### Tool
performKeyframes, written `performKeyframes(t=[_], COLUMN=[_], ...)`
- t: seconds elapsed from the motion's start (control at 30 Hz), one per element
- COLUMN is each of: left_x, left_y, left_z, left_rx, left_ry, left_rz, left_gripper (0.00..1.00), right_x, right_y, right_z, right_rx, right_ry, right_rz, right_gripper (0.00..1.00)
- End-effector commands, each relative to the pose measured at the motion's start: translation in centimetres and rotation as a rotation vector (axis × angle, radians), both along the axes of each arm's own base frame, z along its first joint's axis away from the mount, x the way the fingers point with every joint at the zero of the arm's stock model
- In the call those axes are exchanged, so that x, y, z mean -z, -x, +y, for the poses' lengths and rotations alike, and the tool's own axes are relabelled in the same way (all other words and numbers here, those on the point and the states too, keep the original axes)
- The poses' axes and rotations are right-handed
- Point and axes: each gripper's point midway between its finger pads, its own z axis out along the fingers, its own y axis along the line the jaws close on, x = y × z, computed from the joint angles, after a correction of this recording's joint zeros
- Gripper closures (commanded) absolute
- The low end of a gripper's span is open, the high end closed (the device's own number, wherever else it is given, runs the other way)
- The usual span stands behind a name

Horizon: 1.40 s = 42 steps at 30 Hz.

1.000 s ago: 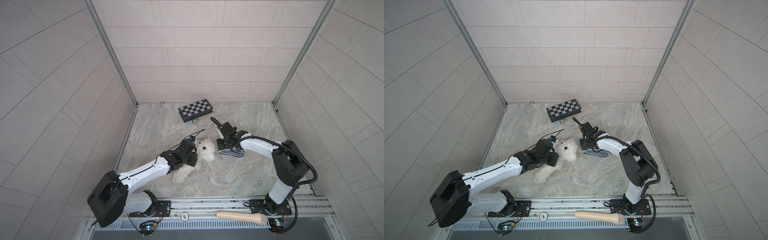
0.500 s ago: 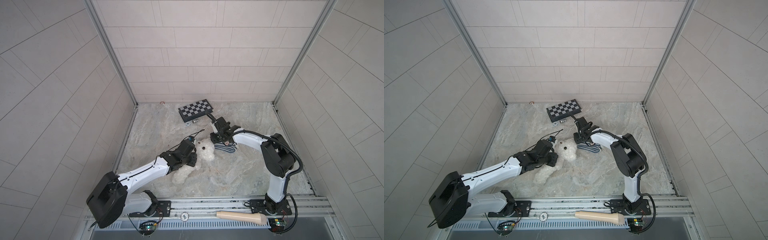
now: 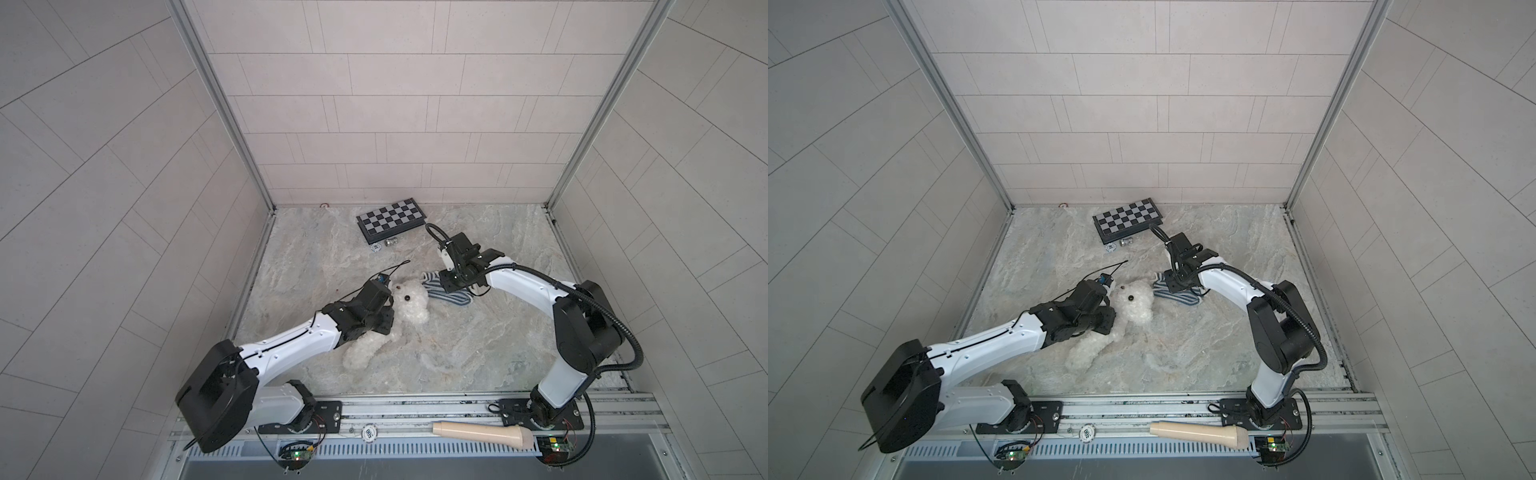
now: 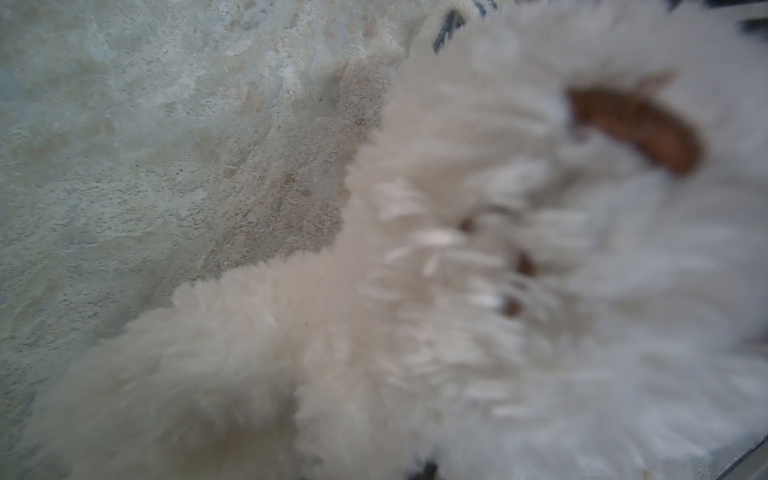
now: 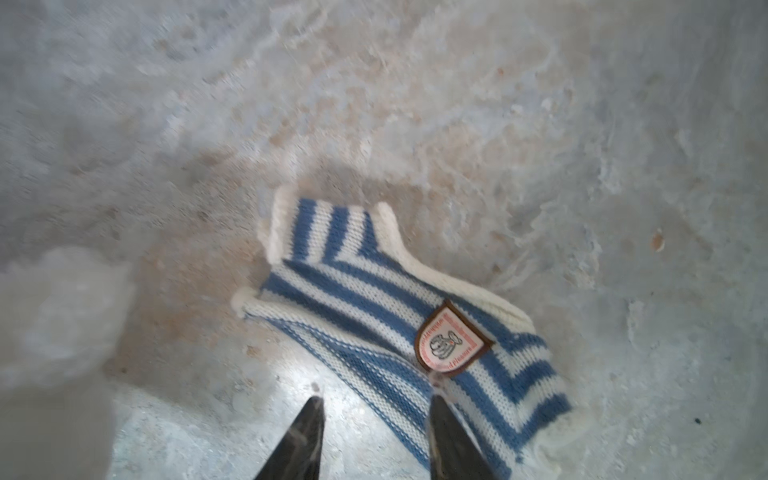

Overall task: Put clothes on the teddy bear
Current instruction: 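Drag the sweater to the bear's head with the right gripper while the left holds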

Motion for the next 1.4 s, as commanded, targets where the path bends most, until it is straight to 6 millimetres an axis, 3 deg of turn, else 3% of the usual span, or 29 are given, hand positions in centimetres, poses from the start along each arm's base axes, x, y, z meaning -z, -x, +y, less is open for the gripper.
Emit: performKeyframes(t=[0.0, 0.4, 0.57, 0.97, 1.17, 1.37], left_x=[-1.1, -1.2, -1.1, -0.8, -0.6, 0.0], left_y=[-0.6, -0.9, -0.9, -0.9, -0.8, -0.6], left_z=[-0.3, -0.5, -0.5, -0.6, -0.5, -0.3], left_rx=[-0.006, -0.003, -0.001, 0.004, 0.006, 0.001], left_ry=[0.004, -0.001, -0.002, -0.007, -0.013, -0.02], left_rz=[-0.026, -0.029, -0.03, -0.026, -0.02, -0.003], left_gripper=[0.81, 0.81, 0.81, 0.81, 0.81, 0.76], right_x=[0.9, 3.2, 3.4, 5.5, 5.1, 3.4], right_y=[1.0, 2.1, 2.6, 4.7, 5.6, 5.7], right_z=[-1.6, -3.0, -3.2, -1.7, 0.6, 0.3], right_rx=[0.004, 0.04, 0.054, 0.069, 0.058, 0.071], right_ry=[0.049, 0.076, 0.067, -0.04, -0.104, -0.121], right_rz=[0.046, 0.079, 0.072, 0.112, 0.095, 0.05], right_gripper=[0.57, 0.52, 0.36, 0.42, 0.48, 0.51])
